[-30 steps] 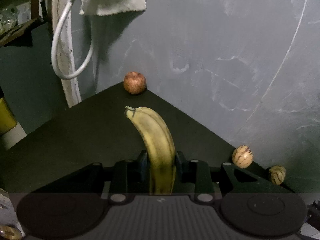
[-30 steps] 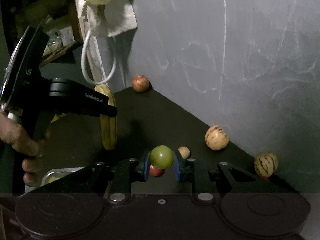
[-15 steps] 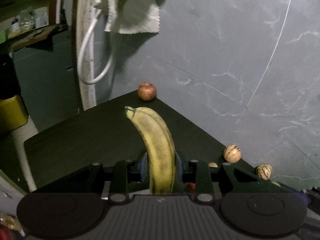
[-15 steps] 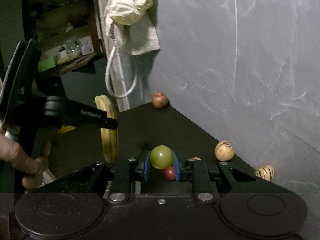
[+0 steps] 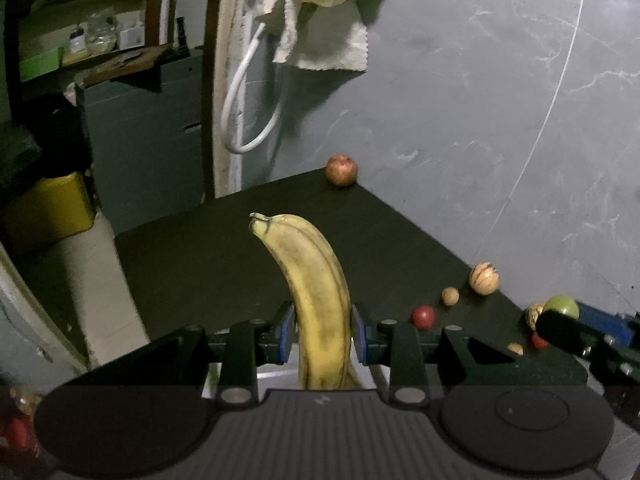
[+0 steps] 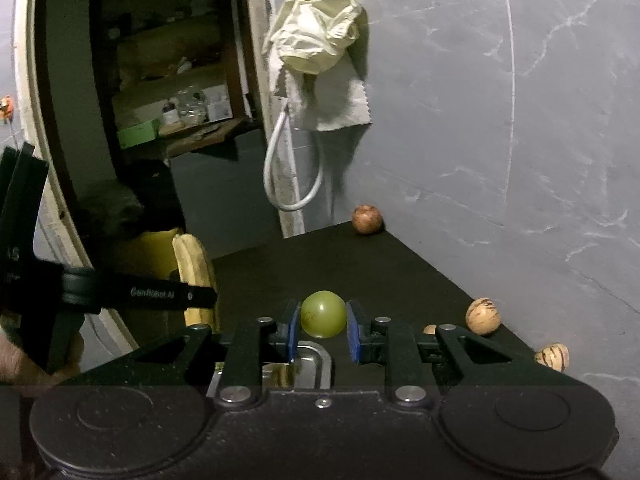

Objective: Organize fruits

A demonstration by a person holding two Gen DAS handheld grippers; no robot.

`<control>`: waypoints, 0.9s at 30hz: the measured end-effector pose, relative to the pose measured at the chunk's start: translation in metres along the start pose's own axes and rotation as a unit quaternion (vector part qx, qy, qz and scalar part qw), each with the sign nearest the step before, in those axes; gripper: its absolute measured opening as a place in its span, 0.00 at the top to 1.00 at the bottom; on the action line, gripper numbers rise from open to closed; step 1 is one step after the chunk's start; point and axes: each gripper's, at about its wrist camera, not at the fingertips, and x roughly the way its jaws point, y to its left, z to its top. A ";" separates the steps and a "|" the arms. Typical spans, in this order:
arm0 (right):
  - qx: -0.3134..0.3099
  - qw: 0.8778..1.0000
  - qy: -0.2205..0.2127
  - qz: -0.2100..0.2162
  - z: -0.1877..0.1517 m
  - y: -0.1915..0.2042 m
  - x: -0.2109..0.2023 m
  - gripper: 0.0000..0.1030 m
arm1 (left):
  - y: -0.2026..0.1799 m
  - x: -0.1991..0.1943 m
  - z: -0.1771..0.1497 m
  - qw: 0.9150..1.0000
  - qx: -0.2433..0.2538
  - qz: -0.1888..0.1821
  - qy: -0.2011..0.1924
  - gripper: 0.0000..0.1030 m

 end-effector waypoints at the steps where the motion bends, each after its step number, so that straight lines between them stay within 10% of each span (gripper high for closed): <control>1: -0.001 1.000 0.001 0.003 -0.001 0.001 -0.002 0.75 | 0.001 -0.003 -0.004 1.000 -0.001 0.002 0.001 0.69; 27: -0.019 0.995 0.087 0.033 -0.051 0.024 0.038 0.75 | 0.031 0.037 -0.076 0.992 0.053 0.003 0.115 0.69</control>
